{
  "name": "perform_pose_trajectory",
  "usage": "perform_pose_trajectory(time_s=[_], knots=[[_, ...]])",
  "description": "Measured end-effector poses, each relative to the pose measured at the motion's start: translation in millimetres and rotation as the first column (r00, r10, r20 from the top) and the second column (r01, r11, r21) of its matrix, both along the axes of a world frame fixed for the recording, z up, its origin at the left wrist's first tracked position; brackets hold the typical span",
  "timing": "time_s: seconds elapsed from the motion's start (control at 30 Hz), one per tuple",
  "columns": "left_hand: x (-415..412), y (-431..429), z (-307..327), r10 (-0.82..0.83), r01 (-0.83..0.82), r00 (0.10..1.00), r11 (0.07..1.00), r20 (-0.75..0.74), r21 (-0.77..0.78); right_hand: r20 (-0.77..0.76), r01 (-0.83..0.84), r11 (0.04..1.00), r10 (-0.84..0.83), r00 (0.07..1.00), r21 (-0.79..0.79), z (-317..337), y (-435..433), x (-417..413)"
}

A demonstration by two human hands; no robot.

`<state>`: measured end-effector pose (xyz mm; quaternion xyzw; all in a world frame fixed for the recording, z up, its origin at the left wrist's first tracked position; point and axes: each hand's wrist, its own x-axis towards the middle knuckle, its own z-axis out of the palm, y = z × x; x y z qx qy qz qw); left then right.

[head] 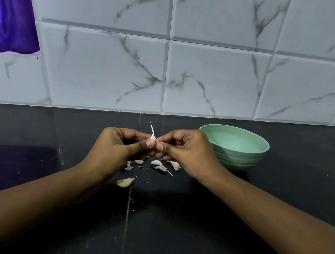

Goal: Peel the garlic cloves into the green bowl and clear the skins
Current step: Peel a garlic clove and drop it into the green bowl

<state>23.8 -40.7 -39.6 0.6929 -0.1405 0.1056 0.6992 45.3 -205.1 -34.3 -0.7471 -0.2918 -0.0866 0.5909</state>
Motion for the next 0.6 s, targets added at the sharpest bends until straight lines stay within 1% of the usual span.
perform_pose_trajectory(time_s=[0.1, 0.23, 0.37, 0.6], knots=[[1.4, 0.2, 1.3, -0.030, 0.030, 0.999, 1.000, -0.026, 0.005, -0.049, 0.027, 0.999, -0.025, 0.998, 0.035, 1.1, 0.2, 2.0], [3.0, -2.5, 4.3, -0.084, 0.081, 0.991, 0.996, -0.104, -0.037, -0.115, 0.089, 0.995, -0.083, 0.990, 0.047, 5.6, 0.8, 5.2], [2.9, -1.7, 5.4, -0.112, 0.099, 0.978, 0.992, -0.175, -0.082, -0.227, 0.062, 0.994, -0.039, 0.973, 0.095, 5.9, 2.5, 4.2], [3.8, -0.4, 5.4, -0.141, 0.125, 0.967, 0.988, -0.212, -0.086, -0.354, 0.041, 0.989, 0.011, 0.935, 0.140, 6.3, 2.4, 4.6]])
